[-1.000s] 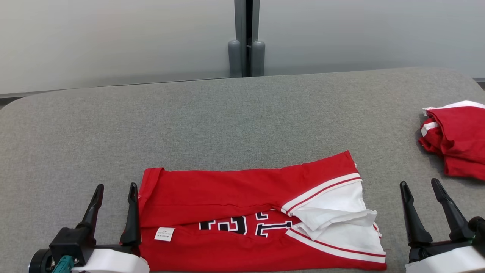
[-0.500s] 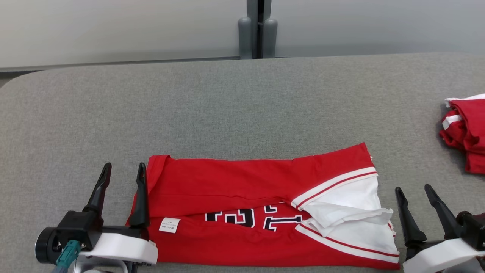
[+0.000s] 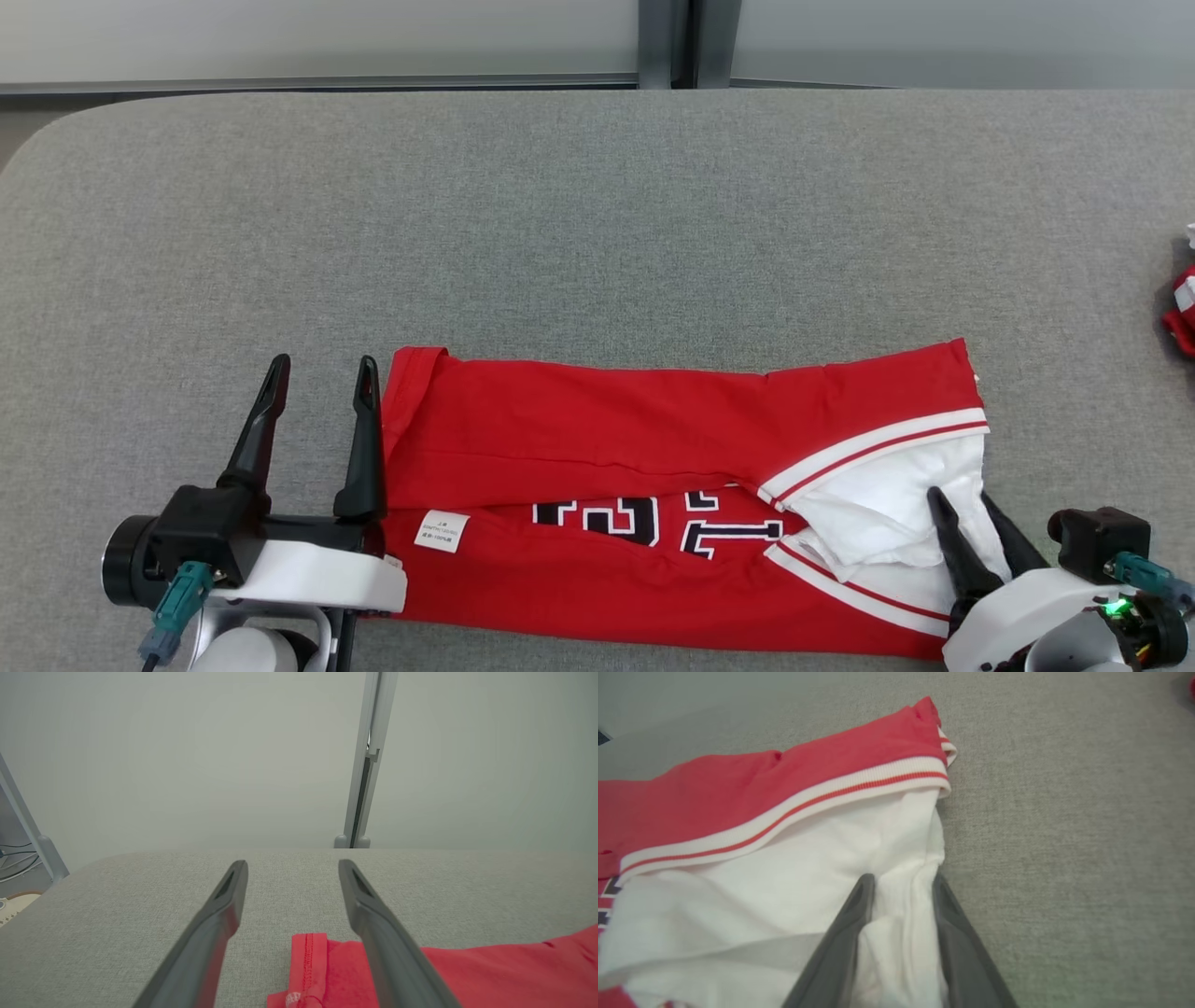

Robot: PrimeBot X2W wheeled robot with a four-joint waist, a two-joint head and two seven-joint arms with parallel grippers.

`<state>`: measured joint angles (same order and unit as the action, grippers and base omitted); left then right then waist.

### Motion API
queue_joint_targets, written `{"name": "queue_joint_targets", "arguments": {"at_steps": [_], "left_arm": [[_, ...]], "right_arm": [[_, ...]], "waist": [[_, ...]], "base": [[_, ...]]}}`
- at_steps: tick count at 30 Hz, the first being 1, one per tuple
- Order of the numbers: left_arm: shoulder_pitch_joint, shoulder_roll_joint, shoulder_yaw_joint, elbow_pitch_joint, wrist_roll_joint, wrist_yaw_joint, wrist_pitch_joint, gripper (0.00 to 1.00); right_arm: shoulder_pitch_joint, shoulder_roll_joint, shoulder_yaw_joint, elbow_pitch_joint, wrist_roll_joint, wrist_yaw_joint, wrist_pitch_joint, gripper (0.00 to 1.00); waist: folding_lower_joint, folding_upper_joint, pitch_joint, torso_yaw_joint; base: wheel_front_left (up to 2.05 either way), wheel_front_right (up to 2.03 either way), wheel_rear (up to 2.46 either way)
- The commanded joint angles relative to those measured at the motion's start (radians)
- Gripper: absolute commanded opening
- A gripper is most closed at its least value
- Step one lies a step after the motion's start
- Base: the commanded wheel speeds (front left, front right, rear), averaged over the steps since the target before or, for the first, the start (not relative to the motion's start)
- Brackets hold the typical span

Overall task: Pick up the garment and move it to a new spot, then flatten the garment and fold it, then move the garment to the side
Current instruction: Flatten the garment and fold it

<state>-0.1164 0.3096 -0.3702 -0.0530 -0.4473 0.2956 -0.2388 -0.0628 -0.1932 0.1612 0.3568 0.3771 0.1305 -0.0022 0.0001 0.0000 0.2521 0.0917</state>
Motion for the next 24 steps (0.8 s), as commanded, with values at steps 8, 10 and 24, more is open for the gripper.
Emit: {"name": "queue_joint_targets", "arguments": {"at_steps": [8,10,24], "left_arm": [[0.009,0.011,0.009,-0.011,0.014,0.014,-0.009,1.0],[0.017,0.013,0.011,-0.013,0.012,0.016,-0.01,1.0],[0.033,0.018,0.009,-0.006,-0.01,0.016,-0.007,1.0]], "right_arm": [[0.021,-0.017,-0.012,-0.036,-0.003,-0.001,0.038,0.0],[0.03,-0.033,-0.041,-0.056,-0.004,-0.001,0.035,0.0],[0.034,-0.131,-0.147,-0.149,-0.006,-0.001,0.042,0.0]], "waist": [[-0.0001,0.0,-0.014,-0.017],[-0.0001,0.0,-0.019,-0.024],[-0.0001,0.0,-0.069,-0.045]], "base": [[0.0,0.0,0.0],[0.0,0.0,0.0],[0.0,0.0,0.0]]}}
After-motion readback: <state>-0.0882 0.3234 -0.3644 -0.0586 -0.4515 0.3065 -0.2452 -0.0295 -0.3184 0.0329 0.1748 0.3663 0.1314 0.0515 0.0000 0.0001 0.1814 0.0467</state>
